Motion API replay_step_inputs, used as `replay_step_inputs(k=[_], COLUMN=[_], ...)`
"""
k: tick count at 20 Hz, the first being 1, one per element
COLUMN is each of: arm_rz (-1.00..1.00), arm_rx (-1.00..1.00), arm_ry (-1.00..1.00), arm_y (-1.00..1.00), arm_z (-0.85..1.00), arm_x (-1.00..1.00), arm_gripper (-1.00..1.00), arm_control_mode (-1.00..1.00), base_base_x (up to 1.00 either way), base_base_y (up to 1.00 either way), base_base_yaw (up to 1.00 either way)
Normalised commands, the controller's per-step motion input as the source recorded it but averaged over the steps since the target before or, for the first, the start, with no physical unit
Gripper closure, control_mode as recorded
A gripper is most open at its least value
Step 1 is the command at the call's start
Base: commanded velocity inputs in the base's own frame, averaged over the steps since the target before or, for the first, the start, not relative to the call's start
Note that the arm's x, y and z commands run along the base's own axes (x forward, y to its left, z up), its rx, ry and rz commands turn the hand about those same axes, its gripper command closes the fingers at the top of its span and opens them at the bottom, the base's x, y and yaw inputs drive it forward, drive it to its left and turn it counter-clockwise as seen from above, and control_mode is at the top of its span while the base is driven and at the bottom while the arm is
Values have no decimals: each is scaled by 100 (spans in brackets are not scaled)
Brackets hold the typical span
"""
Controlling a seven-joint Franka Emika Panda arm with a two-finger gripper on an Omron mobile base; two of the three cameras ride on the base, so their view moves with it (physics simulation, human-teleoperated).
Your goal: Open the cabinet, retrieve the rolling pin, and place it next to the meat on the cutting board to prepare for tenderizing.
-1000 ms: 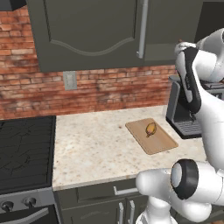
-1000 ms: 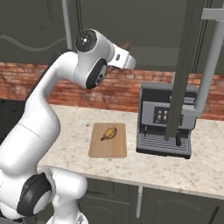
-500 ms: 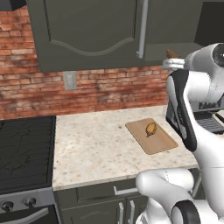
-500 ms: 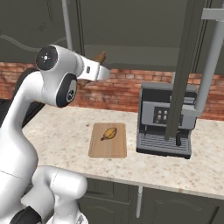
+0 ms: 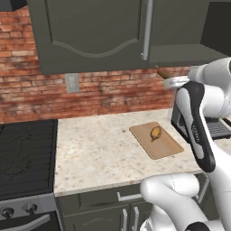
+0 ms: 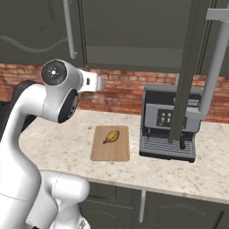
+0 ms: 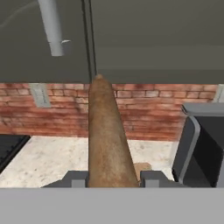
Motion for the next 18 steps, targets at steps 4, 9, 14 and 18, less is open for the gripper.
replay_step_inputs(k=[4, 9, 14, 18], arm_rz=[23, 14, 12, 12], arm_rx=[-8, -10, -2, 0], arm_ry=[13, 4, 5, 8], arm_y=[42, 28, 0, -3], arm_z=[-61, -78, -73, -65], arm_x=[-8, -10, 0, 7], arm_gripper=[100, 100, 100, 100], arm_control_mode=[-100, -100, -100, -100], base_base_x=[0, 0, 0, 0], base_base_y=[0, 0, 0, 0], base_base_yaw=[0, 0, 0, 0])
